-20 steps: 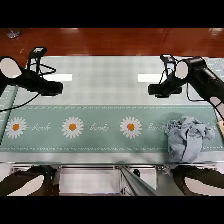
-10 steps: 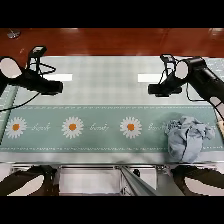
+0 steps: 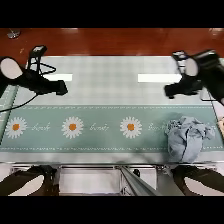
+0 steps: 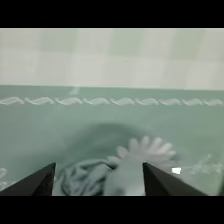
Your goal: Fold the shirts.
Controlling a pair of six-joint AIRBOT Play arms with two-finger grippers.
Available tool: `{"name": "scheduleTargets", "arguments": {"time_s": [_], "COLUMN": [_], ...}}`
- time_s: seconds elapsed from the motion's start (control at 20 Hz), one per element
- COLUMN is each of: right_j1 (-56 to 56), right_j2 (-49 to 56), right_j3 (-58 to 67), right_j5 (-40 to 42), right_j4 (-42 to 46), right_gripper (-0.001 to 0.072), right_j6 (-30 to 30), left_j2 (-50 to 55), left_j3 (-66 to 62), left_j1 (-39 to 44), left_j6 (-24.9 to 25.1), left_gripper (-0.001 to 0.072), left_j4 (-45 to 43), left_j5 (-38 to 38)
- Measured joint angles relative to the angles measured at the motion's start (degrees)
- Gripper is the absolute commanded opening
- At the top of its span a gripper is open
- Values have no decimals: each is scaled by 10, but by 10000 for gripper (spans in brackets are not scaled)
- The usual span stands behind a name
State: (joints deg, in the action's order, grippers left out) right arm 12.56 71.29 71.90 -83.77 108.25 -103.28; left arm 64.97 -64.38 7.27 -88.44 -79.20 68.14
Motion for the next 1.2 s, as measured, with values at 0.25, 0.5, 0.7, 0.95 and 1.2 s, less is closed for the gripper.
{"name": "scheduleTargets", "arguments": {"time_s": [0.25, 0.5, 0.7, 0.95, 1.2], "right_j1": [-78, -145, -162, -167, -167], "right_j2": [-189, -249, -190, -170, -207], "right_j3": [-175, -364, -412, -347, -117], "right_j5": [10, 104, 146, 132, 118], "right_j4": [26, -68, -113, -166, -192], "right_gripper": [623, 622, 81, 32, 32], "right_j6": [-76, -109, -87, -14, 40], "left_j2": [-159, -223, -204, -187, -207], "left_j3": [156, 290, 318, 291, 220], "left_j1": [21, 43, 47, 38, 22], "left_j6": [1, -10, -13, 13, 55], "left_gripper": [703, 703, 703, 702, 702], "left_j4": [52, 80, 90, 96, 100], "left_j5": [-33, -80, -113, -100, -17]}}
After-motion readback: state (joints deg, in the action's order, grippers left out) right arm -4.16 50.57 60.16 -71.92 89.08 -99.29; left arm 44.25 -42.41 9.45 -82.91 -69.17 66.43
